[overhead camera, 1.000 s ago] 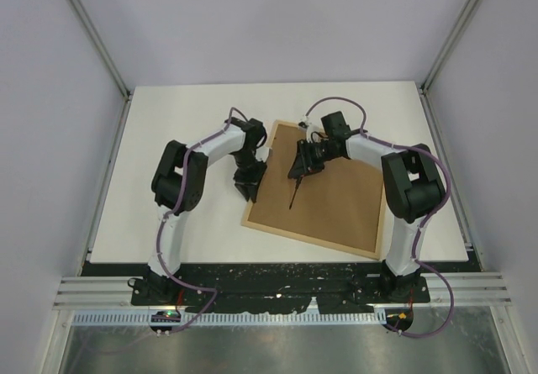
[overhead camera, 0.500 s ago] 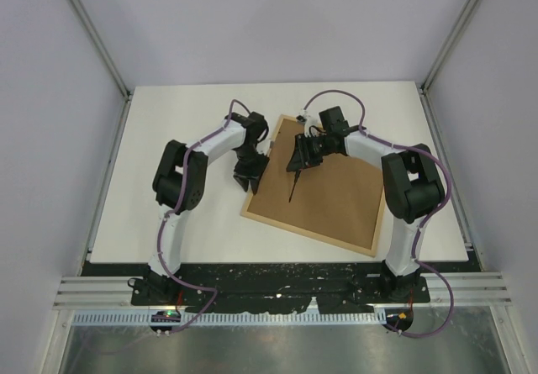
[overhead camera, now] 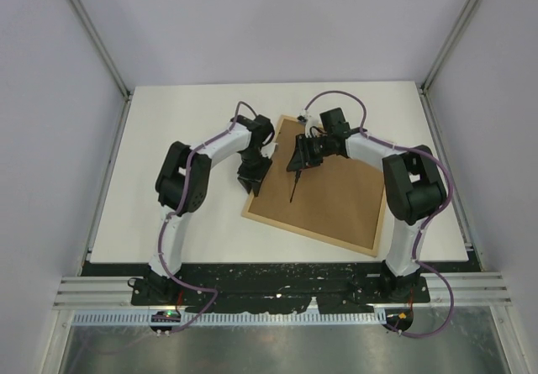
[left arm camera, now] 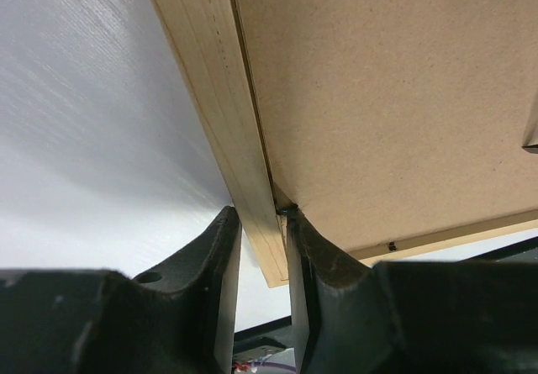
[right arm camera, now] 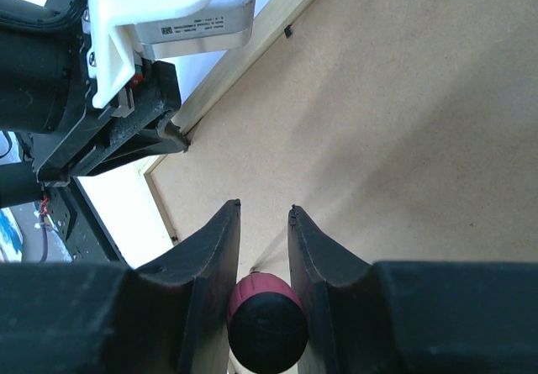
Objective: Take the photo out of the frame
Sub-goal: Adjust the photo frame item on the photo frame.
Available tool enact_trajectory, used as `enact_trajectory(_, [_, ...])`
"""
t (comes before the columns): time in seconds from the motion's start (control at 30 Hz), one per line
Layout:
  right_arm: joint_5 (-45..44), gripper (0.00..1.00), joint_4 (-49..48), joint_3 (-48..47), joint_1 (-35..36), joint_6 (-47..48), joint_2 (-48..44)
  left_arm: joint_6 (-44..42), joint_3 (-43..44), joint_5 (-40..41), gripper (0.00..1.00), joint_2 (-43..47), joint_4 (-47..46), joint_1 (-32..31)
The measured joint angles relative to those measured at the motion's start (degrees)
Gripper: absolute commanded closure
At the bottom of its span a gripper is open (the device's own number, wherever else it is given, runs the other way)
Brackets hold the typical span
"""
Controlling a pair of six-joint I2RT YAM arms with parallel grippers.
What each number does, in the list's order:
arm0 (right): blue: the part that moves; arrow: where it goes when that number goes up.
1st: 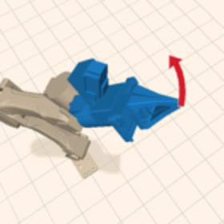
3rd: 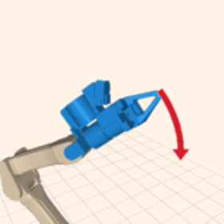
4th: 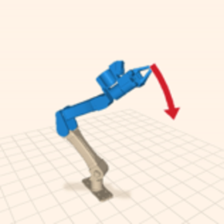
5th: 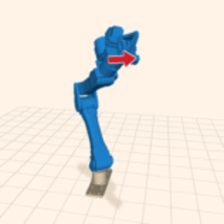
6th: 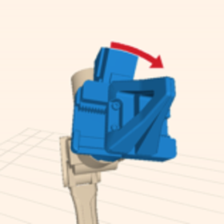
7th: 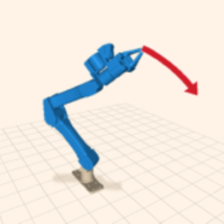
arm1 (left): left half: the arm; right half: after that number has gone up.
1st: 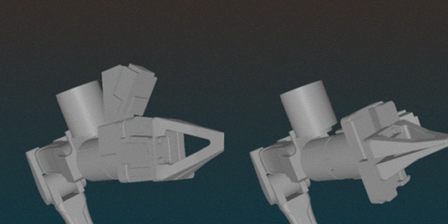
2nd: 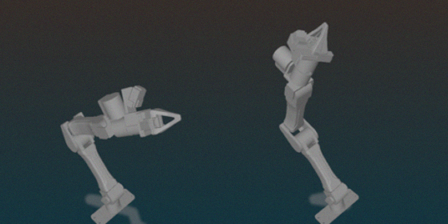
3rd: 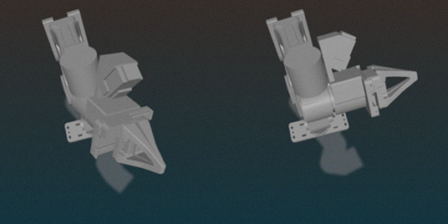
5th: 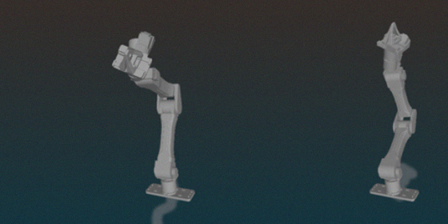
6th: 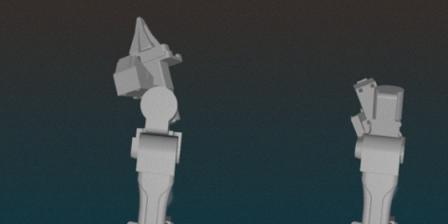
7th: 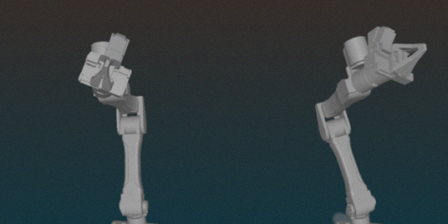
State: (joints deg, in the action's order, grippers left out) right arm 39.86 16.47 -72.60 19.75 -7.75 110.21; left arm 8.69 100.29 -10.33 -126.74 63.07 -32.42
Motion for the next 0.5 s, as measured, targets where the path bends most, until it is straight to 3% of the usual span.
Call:
enact_trajectory(0.13, [-0.20, 0.92, -0.20, 0.42, 0.02, 0.00, -0.46, 0.13, -0.13, -0.04, 0.73, 0.00, -0.13, 0.02])
enact_trajectory(0.17, [-0.22, 0.92, -0.20, 0.46, 0.00, 0.00, -0.52, 0.17, -0.13, -0.04, 0.81, 0.00, -0.13, 0.04])
enact_trajectory(0.2, [-0.24, 0.92, -0.22, 0.52, 0.02, 0.00, -0.59, 0.28, -0.13, -0.04, 0.96, 0.00, -0.11, 0.04])
enact_trajectory(0.23, [-0.28, 0.92, -0.22, 0.57, 0.02, 0.02, -0.68, 0.52, -0.13, -0.02, 1.00, 0.00, -0.09, 0.04])
enact_trajectory(0.5, [-0.31, 0.92, -0.74, 0.94, 0.02, 0.02, -0.76, 0.90, -3.69, -2.16, 1.00, 2.21, -3.48, 1.53])
